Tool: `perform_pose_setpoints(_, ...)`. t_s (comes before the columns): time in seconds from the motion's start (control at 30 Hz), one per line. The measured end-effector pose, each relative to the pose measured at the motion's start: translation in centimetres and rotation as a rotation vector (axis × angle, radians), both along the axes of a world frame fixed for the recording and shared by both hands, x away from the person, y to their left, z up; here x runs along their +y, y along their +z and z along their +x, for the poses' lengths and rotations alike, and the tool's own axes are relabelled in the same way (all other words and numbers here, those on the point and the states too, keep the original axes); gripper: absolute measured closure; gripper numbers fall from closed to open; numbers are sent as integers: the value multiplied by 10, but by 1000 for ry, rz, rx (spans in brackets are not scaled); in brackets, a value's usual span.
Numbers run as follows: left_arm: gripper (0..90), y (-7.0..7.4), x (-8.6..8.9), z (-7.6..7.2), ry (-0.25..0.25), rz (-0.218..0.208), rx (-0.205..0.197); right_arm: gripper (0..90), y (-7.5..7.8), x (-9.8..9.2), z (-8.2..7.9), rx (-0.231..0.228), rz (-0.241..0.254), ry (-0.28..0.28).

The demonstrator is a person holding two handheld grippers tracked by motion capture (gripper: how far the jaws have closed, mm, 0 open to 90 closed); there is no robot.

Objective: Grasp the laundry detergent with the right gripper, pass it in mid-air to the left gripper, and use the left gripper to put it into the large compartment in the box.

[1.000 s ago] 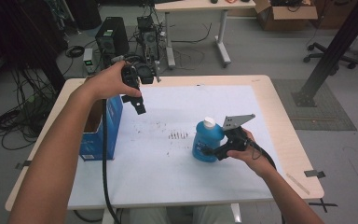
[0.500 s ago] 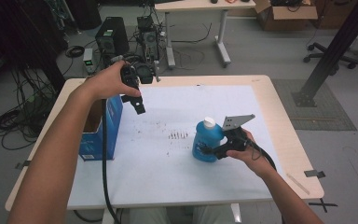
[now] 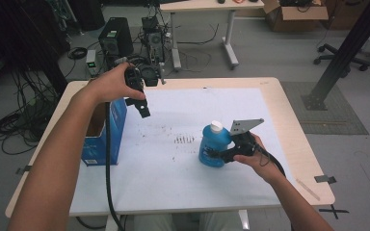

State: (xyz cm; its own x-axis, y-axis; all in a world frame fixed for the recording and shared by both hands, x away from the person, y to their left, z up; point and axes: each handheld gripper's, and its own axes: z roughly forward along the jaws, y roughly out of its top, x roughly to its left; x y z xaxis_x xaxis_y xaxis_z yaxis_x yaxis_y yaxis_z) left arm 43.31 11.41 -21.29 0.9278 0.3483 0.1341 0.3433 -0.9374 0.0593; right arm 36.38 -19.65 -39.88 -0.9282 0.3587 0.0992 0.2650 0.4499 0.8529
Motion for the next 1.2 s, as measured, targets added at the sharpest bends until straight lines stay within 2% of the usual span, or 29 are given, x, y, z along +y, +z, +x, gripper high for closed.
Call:
perform_pose_setpoints(0.4,94,-1,0,1,-1,-4,-4,401,-2,0,-1,-4,2,5)
perform_pose_setpoints(0.8,94,0,-2,-1,-2,-3,-5,435,0,2,-6,-46,-15,-11)
perform_pose_setpoints(0.9,94,0,-2,-1,-3,0,-6,436,0,1,-5,-33,-3,-21)
perform_pose_setpoints(1.0,94,1,-2,-2,-5,0,-8,437,2,0,-4,-21,4,-19)
perform_pose_setpoints(1.2,94,2,-2,-4,-6,2,-12,438,13,-1,-4,-28,13,-12)
